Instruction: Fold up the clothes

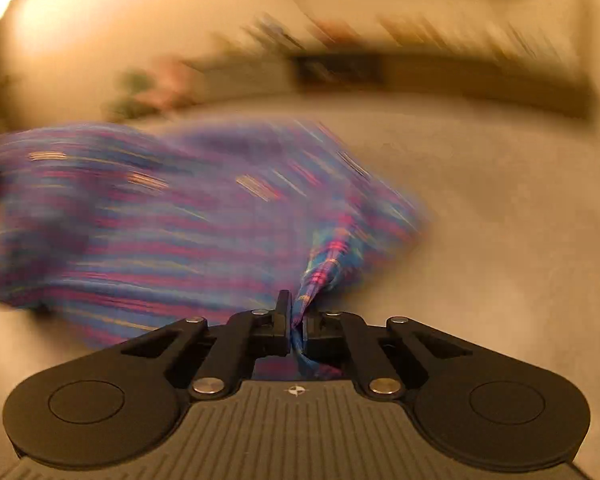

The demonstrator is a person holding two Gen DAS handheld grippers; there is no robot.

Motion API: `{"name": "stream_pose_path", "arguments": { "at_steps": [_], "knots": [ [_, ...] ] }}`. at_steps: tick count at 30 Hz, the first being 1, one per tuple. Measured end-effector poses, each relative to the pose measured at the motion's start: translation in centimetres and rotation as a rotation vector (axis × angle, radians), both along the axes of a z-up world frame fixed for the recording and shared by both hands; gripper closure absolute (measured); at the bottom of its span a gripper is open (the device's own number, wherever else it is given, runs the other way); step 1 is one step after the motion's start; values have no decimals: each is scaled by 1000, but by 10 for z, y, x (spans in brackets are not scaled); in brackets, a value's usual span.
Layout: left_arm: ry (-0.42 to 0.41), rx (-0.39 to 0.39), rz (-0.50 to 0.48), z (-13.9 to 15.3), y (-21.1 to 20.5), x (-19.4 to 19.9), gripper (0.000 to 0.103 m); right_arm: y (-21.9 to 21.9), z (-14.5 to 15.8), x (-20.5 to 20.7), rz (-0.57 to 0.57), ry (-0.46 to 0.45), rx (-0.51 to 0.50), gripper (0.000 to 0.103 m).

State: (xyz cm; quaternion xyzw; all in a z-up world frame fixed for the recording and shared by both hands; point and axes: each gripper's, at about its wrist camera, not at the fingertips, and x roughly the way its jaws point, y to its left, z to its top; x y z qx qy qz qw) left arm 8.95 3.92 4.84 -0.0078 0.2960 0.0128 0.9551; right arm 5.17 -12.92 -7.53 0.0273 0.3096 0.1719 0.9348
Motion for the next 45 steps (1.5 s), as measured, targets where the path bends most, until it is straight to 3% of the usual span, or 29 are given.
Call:
{"name": "stream_pose_path", "arguments": {
  "at_steps": [2,3,4,5,6,7,9,11,13,14,16,18,21,23,24,25,27,29,31,32,35,36,37,38,39,41,42,44,45],
  "knots": [
    [-13,60,15,0,-8,-5,93,28,26,-33,160,-138,20,101],
    [-19,90,23,0,-12,-7,85,37,32,-41,206,-165,17,101],
    [-23,125,22,0,-16,-12,71,43,32,-47,231,-162,13,101],
    [-29,144,-4,1,-24,-17,61,47,27,-47,240,-135,8,101],
    [-37,157,-38,1,-34,-23,42,50,21,-45,239,-99,1,100],
    [-45,171,-72,1,-44,-28,35,49,11,-37,220,-48,-12,99],
    [-61,198,-140,2,-63,-40,34,37,1,-24,151,54,-6,92],
    [-77,225,-207,2,-82,-51,28,-1,10,-14,39,104,154,72],
    [-93,252,-275,3,-102,-62,14,-42,21,-13,-86,103,335,32],
    [-101,265,-309,3,-111,-68,13,-62,25,-15,-152,95,420,26],
    [-69,273,-439,-10,-142,-73,12,-96,25,-13,-287,82,516,19],
    [-38,306,-550,-34,-176,-73,12,-118,19,-11,-395,101,527,19],
    [12,366,-697,-69,-225,-70,12,-121,2,-3,-425,142,561,19],
    [48,421,-722,-89,-243,-58,15,-120,-4,-4,-413,146,568,19],
    [66,447,-732,-100,-252,-51,29,-119,-6,-5,-407,144,566,19],
    [84,474,-741,-110,-260,-45,60,-118,-5,-7,-403,139,565,19],
    [130,444,-745,-115,-261,-31,99,-123,3,-15,-406,120,568,19],
    [141,404,-741,-106,-260,-18,102,-143,16,-34,-419,98,581,19],
    [75,301,-752,-69,-251,-15,103,-156,26,-44,-440,75,598,19],
    [28,189,-754,-37,-239,-14,103,-162,28,-48,-458,59,605,19],
    [-213,-197,-728,72,-169,-32,103,-179,36,-62,-526,3,619,19],
    [-279,-271,-677,97,-142,-39,103,-184,37,-65,-546,-13,621,19],
    [-312,-290,-592,111,-115,-40,103,-186,36,-66,-561,-23,623,19],
    [-310,-255,-485,112,-92,-35,103,-186,35,-65,-562,-23,620,18],
    [-265,-184,-360,101,-73,-24,103,-180,32,-59,-540,-5,608,18],
    [-73,-6,-143,50,-45,2,103,-170,26,-49,-495,32,585,18],
    [3,32,-122,23,-37,4,102,-162,23,-44,-465,49,565,18],
    [78,-1,-199,-13,-40,-14,91,-140,20,-36,-381,76,497,17],
    [82,-17,-266,-22,-49,-27,72,-129,19,-34,-353,76,462,15]
  ]
}}
